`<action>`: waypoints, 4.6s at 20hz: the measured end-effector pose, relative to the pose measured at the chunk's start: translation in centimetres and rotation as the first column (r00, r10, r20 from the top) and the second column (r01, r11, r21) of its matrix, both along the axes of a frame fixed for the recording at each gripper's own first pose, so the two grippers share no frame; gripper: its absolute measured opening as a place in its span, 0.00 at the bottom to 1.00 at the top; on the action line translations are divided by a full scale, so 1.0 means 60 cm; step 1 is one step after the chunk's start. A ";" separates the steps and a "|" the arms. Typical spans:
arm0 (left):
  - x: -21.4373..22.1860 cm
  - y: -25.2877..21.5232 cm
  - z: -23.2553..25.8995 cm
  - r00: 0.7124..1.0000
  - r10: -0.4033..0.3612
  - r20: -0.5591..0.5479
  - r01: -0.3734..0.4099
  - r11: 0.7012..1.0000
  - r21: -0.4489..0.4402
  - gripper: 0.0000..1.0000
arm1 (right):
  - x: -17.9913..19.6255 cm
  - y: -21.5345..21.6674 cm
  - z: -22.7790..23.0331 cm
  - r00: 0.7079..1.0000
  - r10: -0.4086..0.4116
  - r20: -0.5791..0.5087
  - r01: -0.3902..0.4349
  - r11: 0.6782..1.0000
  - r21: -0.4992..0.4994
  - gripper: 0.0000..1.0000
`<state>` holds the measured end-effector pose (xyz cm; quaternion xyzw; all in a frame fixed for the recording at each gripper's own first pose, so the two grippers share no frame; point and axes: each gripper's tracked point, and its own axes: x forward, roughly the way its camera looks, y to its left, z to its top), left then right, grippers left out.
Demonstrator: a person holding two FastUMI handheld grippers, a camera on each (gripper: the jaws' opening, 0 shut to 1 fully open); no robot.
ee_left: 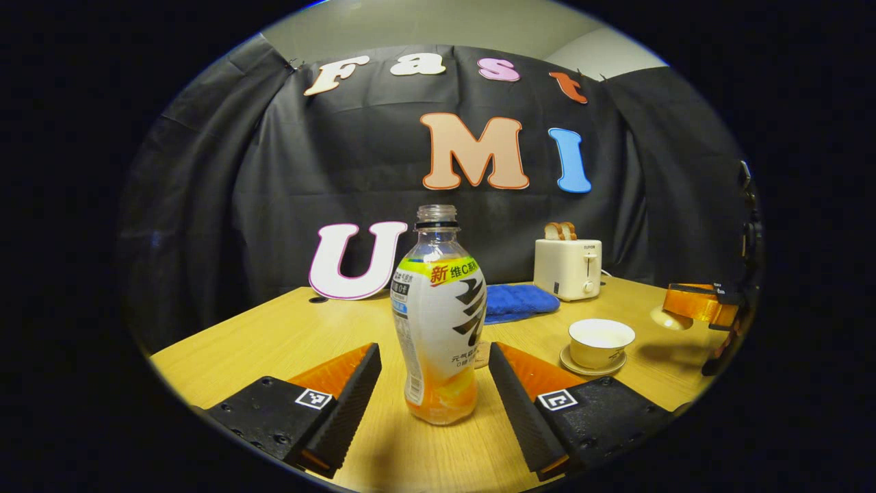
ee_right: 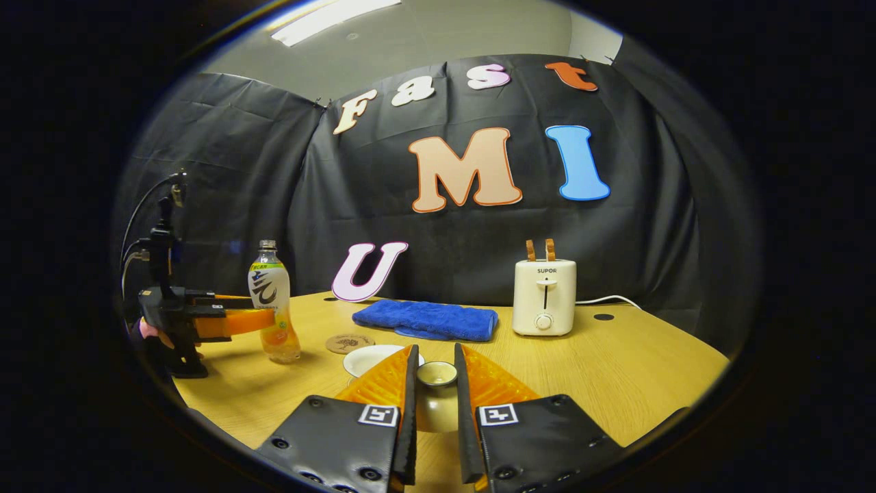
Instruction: Open the teacup lid with one hand, grasp the water bottle and pour water into the teacup with the other hand; after pouring, place the water bottle on the coaster and then close the teacup lid.
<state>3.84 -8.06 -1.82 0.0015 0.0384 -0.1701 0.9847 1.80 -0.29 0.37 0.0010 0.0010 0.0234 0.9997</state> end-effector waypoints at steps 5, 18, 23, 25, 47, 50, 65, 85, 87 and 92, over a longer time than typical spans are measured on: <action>0.030 -0.014 -0.010 0.999 -0.010 -0.034 0.011 1.000 0.017 0.89 | 0.000 -0.005 -0.001 1.000 -0.010 -0.004 0.010 1.000 -0.001 0.29; 0.062 -0.027 -0.014 0.998 0.024 -0.050 -0.020 0.996 0.090 0.61 | -0.010 -0.025 0.002 0.999 -0.043 -0.005 0.043 0.999 -0.002 0.28; 0.068 -0.032 0.007 0.998 0.054 -0.021 -0.047 0.967 0.252 0.56 | -0.011 -0.054 0.002 0.996 -0.090 -0.005 0.090 0.996 -0.003 0.29; 0.075 -0.035 0.032 0.998 0.055 0.038 -0.065 0.932 0.356 0.54 | -0.012 -0.065 0.003 0.994 -0.110 -0.003 0.110 0.994 -0.004 0.29; 0.102 -0.079 0.016 0.950 -0.229 0.211 -0.191 0.107 0.976 0.54 | -0.018 -0.119 0.004 0.980 -0.201 0.001 0.201 0.980 -0.008 0.29; 0.092 -0.085 0.016 0.942 -0.260 0.214 -0.208 0.052 0.977 0.54 | -0.018 -0.120 0.004 0.979 -0.206 0.002 0.206 0.978 -0.008 0.29; 0.084 -0.087 0.010 0.929 -0.316 0.194 -0.260 -0.181 0.948 0.55 | -0.016 -0.120 0.003 0.979 -0.203 0.000 0.203 0.979 -0.008 0.29; 0.077 -0.090 0.043 0.920 -0.363 0.148 -0.300 -0.409 0.862 0.55 | -0.017 -0.121 0.003 0.980 -0.201 -0.001 0.201 0.980 -0.008 0.29; 0.075 -0.095 0.051 0.917 -0.371 0.148 -0.309 -0.421 0.853 0.55 | -0.016 -0.121 0.003 0.979 -0.202 -0.001 0.202 0.979 -0.008 0.29; 0.079 -0.099 0.063 0.917 -0.375 0.140 -0.317 -0.468 0.825 0.55 | -0.015 -0.122 0.003 0.980 -0.200 0.000 0.200 0.980 -0.008 0.29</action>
